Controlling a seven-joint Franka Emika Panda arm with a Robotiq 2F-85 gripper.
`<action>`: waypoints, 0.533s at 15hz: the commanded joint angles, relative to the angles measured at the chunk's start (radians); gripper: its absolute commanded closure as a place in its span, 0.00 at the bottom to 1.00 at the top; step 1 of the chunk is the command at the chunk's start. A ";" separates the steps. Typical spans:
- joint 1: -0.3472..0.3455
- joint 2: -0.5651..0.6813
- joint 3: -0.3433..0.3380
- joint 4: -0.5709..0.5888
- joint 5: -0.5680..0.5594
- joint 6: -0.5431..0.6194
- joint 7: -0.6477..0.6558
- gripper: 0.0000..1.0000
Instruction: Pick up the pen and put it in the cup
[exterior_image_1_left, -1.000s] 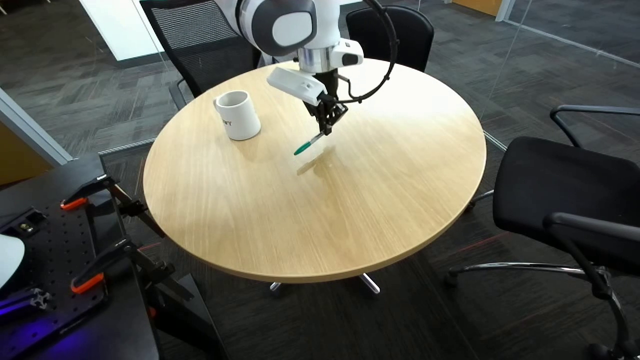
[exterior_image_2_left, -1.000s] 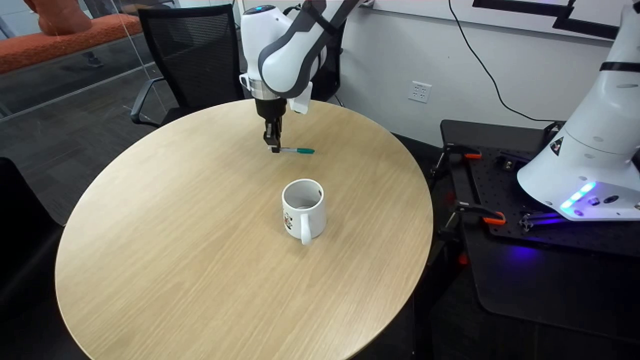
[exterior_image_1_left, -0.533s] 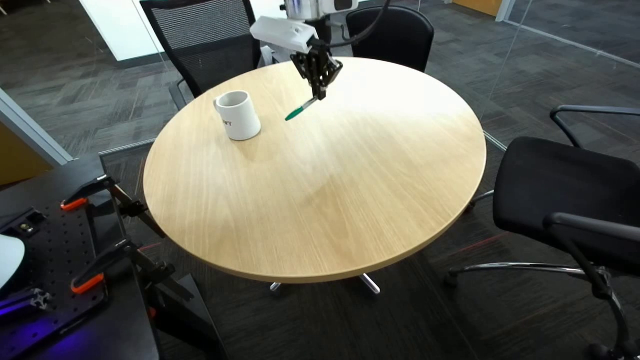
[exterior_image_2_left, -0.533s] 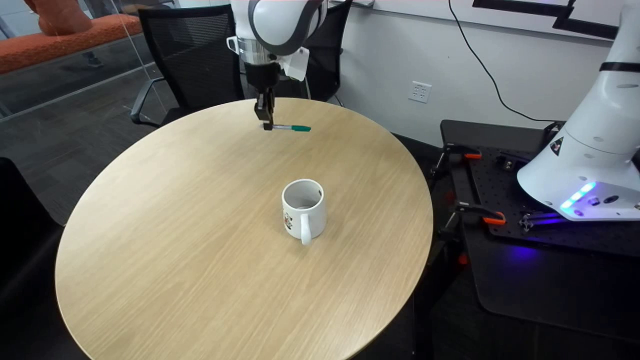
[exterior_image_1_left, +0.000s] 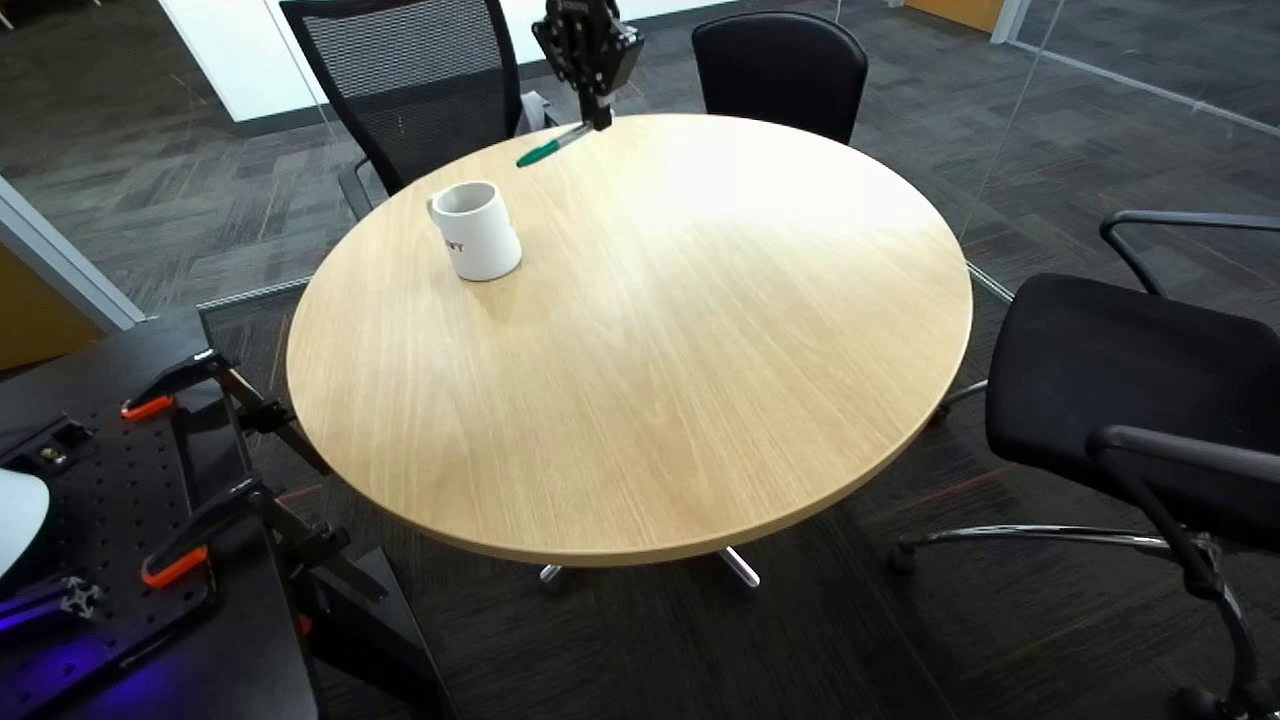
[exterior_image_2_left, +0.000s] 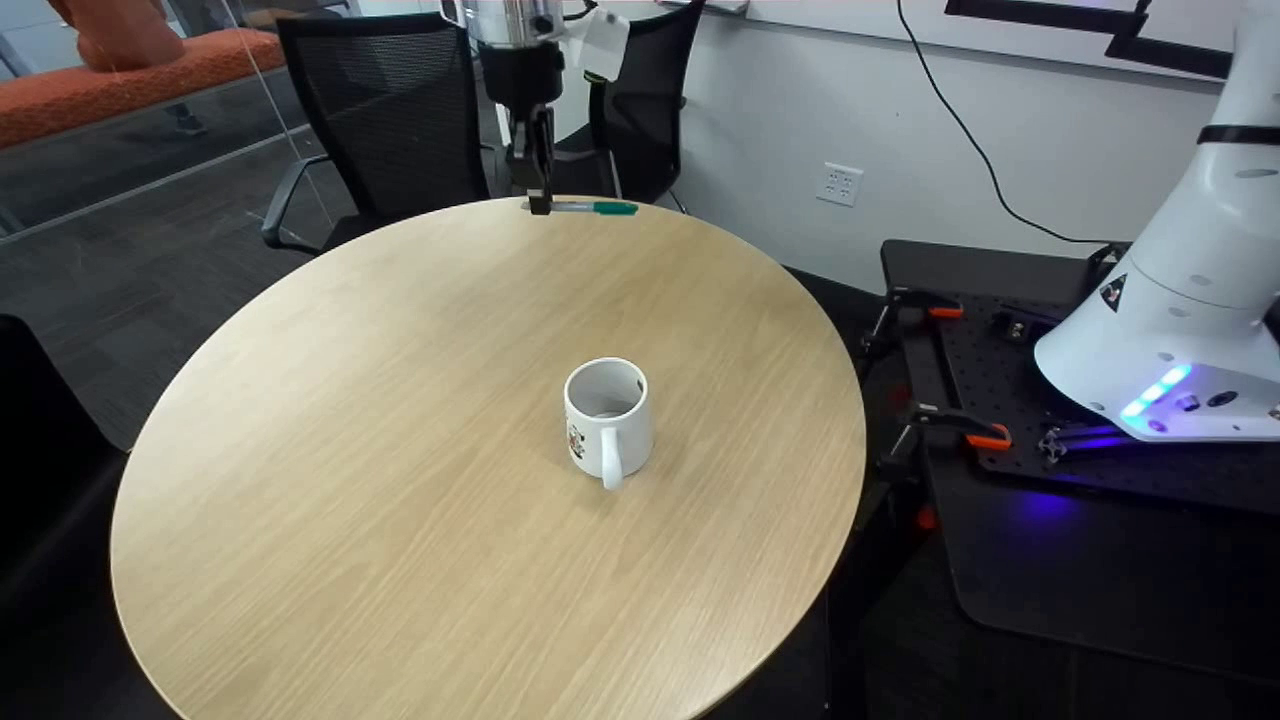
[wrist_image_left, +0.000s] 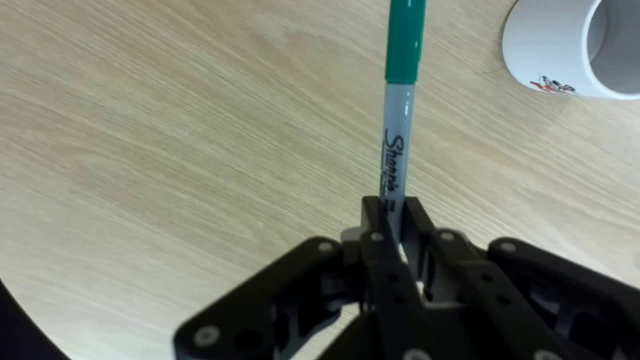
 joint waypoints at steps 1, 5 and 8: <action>-0.035 -0.074 0.037 -0.074 0.036 -0.002 -0.189 0.97; -0.087 -0.079 0.077 -0.094 0.100 -0.016 -0.469 0.97; -0.125 -0.072 0.097 -0.100 0.160 -0.024 -0.692 0.97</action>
